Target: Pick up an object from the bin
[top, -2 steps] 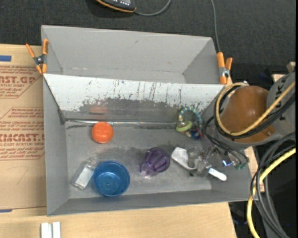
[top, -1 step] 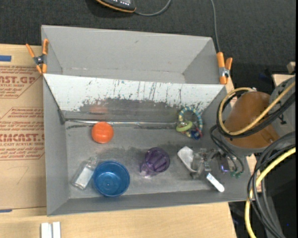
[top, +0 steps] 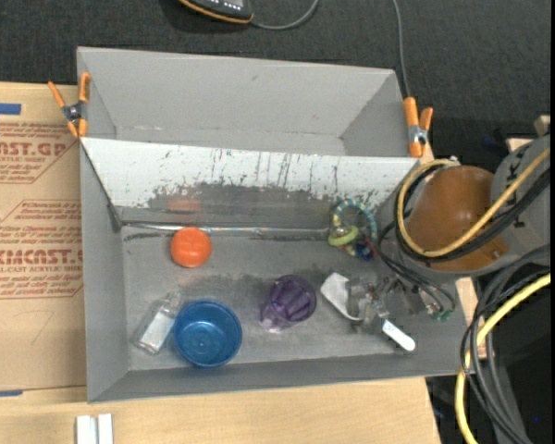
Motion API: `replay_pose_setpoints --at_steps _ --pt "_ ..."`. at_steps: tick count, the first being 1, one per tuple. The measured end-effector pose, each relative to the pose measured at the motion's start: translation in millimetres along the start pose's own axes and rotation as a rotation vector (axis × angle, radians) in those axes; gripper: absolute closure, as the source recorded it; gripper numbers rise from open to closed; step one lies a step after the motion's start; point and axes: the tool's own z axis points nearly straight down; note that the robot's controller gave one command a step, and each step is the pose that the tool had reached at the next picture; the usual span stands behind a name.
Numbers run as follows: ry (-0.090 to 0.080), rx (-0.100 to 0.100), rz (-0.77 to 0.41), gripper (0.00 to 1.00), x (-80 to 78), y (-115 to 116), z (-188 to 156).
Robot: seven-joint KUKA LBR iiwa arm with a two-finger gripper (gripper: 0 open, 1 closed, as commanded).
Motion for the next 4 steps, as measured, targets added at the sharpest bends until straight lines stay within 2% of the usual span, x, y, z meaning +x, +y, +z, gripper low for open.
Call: replay_pose_setpoints --at_steps 1,2,3,4 --pt "0.001 -0.003 0.318 1.0 9.9 -2 1" --pt "-0.001 0.0 0.05 1.0 4.9 18 1" --pt "0.001 -0.004 0.365 1.0 17.9 11 1" --pt "-0.002 0.0 0.054 1.0 6.7 12 1"
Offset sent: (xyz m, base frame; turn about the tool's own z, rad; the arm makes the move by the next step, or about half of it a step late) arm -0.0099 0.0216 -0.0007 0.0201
